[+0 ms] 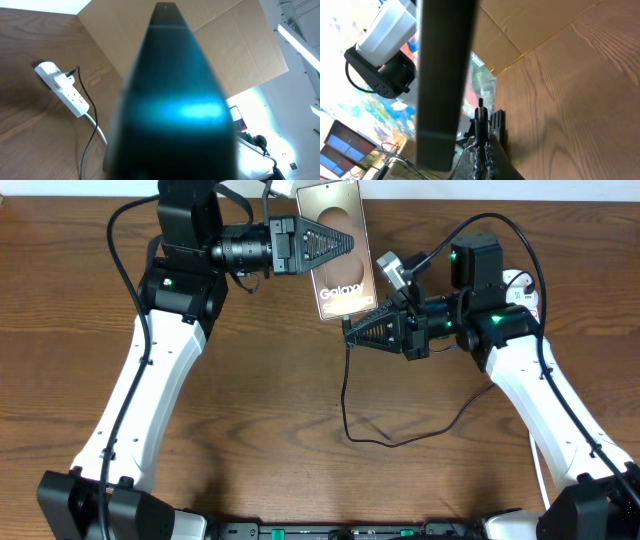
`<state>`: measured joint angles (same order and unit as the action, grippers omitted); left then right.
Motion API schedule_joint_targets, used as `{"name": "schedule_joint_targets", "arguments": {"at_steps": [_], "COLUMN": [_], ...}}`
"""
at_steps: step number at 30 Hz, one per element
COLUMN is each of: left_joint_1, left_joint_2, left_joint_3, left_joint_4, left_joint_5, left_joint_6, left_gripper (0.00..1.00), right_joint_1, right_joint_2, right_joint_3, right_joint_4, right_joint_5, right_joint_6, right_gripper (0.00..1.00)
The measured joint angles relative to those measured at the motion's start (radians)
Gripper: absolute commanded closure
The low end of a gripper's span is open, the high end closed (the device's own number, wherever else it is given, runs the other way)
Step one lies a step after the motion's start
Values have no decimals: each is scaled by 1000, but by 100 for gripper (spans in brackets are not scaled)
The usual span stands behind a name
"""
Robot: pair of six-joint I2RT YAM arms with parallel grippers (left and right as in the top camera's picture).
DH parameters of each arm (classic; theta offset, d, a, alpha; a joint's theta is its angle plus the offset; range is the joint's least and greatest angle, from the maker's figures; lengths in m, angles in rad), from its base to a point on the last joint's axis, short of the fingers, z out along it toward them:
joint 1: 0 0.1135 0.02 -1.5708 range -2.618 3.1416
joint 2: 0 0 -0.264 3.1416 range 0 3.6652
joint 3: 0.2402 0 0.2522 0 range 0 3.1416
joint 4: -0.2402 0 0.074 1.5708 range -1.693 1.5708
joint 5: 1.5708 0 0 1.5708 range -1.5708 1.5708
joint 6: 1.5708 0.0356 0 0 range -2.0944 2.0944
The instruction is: Plug charger to phone and switch on socket
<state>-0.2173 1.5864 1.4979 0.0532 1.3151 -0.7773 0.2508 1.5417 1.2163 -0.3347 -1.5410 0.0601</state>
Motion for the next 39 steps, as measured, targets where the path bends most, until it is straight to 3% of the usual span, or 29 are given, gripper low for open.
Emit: {"name": "schedule_joint_targets", "arguments": {"at_steps": [11,18,22,31,39], "left_joint_1": [3,30,31,31,31], "left_joint_2": [0,3,16,17,17], "left_joint_3": [0,0,0,0,0], "left_joint_4": [-5,-229,-243,-244,-243], "left_joint_5": [-5,-102,-148,-188,-139], "left_joint_6": [61,66,62,-82,-109], "left_gripper": [93,93,93,93,93], "right_joint_1": [0,0,0,0,0], "right_joint_2": [0,0,0,0,0], "right_joint_3": [0,0,0,0,0], "right_joint_4": [-8,-20,-21,-31,-29], "right_joint_5": [0,0,0,0,0], "right_joint_6": [29,35,36,70,120], "right_gripper": [99,99,99,99,99]}}
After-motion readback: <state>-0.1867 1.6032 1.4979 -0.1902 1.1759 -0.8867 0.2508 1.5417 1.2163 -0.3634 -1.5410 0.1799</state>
